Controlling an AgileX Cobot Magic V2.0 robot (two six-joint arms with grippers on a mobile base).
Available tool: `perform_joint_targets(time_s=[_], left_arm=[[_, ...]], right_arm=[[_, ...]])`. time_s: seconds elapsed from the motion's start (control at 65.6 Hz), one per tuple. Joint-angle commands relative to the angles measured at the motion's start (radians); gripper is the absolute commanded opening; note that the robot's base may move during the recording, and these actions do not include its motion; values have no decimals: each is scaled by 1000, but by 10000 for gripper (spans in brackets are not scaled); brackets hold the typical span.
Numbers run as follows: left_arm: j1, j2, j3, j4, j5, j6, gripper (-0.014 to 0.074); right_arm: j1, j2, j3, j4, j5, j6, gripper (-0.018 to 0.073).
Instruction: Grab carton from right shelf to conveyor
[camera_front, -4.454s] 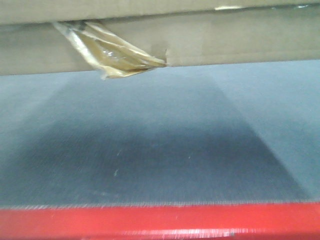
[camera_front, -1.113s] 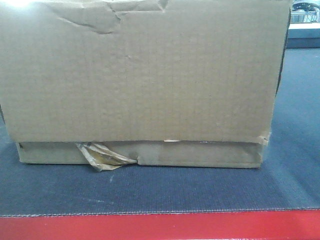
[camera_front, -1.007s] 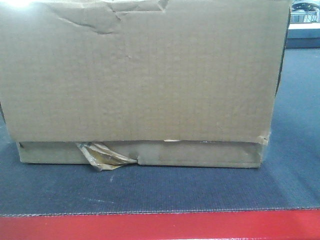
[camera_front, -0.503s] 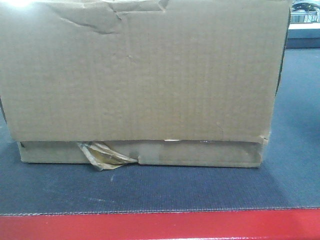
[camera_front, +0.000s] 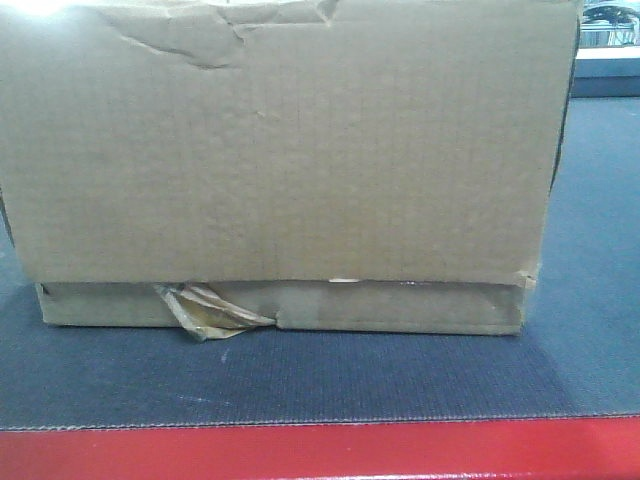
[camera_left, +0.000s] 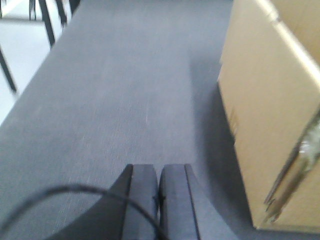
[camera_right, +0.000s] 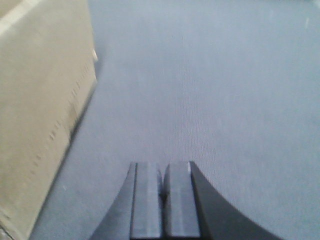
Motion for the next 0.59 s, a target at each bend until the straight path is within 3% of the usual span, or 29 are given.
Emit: perform_joint_targets(time_s=[0.0,0.244,0.58], left_arm=[[3,-85,21,6,-48,-4,11],[3,-200,21,45,-48,-4,11],[3,-207,21,56,-48,-4,11]], right_arm=[[-6,-100,42,-16,-75,-2,-67],[-6,-286,49,-16,-138,-2,-67],[-6,-303,49,-16,-164,-2,-67]])
